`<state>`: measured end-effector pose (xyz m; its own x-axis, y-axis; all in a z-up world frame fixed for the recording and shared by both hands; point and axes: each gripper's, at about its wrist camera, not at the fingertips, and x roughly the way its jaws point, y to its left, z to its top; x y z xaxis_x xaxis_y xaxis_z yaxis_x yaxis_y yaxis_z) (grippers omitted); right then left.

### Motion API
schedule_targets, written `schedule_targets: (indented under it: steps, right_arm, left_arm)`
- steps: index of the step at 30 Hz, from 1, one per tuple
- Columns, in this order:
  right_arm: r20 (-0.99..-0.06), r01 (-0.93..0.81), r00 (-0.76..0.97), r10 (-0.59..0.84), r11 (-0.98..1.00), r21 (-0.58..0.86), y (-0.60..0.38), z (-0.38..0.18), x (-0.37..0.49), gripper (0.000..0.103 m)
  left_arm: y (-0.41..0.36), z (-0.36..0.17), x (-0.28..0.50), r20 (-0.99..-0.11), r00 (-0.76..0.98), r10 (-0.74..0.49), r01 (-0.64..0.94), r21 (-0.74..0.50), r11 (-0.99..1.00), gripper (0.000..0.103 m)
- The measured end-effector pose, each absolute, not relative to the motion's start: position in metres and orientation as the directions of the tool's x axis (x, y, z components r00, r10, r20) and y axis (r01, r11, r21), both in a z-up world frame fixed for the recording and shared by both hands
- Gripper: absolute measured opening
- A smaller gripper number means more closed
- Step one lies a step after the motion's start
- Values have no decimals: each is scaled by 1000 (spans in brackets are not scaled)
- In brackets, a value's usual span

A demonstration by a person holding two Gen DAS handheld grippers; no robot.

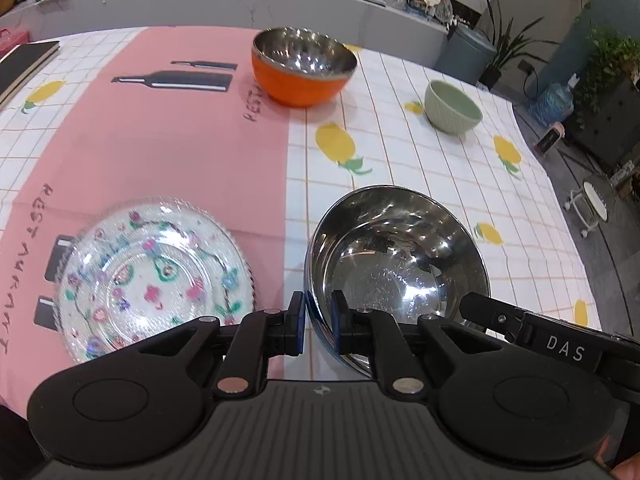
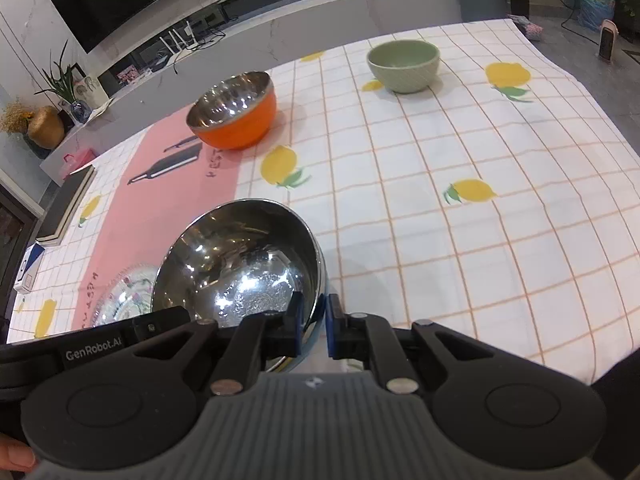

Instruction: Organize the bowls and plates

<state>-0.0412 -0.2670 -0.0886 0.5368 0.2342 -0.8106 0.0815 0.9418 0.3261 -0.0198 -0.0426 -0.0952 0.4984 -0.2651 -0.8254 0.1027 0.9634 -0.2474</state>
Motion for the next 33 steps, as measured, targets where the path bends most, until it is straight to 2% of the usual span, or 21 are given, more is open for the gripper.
schedule_targets:
  steps: [19, 30, 33]
  right_arm:
    - [-813, 109, 529, 244, 930, 350, -278, -100, -42, 9]
    - [-822, 139, 524, 224, 929, 342, -286, -99, -43, 9]
    - [-821, 138, 523, 228, 928, 346, -287, -99, -43, 11]
  left_arm:
    - [-51, -102, -18, -841, 476, -256, 93, -241, 966, 14]
    - [-60, -104, -16, -836, 468, -287, 143, -249, 958, 15]
    - [-61, -104, -16, -835, 461, -299, 150, -258, 954, 19]
